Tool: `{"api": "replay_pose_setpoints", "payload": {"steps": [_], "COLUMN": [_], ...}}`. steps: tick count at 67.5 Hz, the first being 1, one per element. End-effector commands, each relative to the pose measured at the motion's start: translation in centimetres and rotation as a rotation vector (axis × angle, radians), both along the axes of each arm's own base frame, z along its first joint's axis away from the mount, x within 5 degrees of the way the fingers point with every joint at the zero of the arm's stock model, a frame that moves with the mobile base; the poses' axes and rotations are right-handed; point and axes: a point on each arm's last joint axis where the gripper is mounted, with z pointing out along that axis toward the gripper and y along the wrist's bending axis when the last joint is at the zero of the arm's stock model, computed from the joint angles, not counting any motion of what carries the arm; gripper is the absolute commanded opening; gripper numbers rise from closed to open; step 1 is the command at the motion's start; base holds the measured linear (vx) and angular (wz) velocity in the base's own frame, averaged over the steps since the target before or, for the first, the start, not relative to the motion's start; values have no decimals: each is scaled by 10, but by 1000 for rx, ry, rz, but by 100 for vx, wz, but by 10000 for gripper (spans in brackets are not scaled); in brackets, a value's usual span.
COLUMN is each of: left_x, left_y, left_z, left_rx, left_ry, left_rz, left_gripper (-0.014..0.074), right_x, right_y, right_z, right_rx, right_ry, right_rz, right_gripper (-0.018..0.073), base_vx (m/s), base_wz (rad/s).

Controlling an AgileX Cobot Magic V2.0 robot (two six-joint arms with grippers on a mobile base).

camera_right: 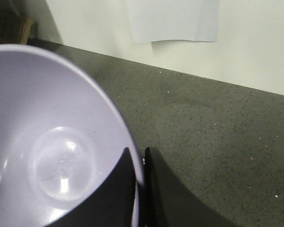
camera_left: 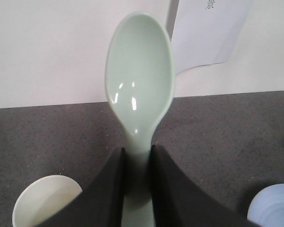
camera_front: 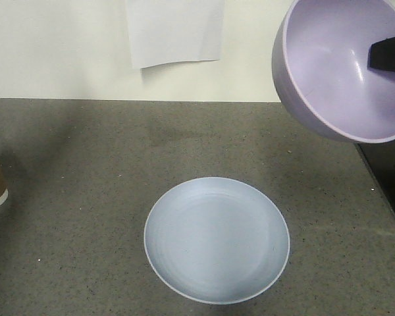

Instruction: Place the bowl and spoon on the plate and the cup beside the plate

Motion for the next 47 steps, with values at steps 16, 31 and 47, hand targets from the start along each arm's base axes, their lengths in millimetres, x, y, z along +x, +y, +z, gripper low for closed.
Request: {"api": "replay_pose_setpoints", "payload": {"steps": [16,31,47], "left_x": [-5,-5,-5], "left_y": [-1,-1,-1], "left_z": [17,17,17], "left_rx": [-24,-24,-24], "left_ry": [-110,-110,-110], "left_rz": [19,19,19], "left_gripper": [-6,-6,-6], "right_x": [-5,-5,-5], "right_y": [1,1,1], "right_z": [17,17,17], "right_rx": [43,43,43], "right_ry": [-91,-91,-91], "right_rz": [-16,-16,-15], "right_gripper": [-6,-6,-6], "base_vx": [0,0,0], "base_wz": [0,0,0]}}
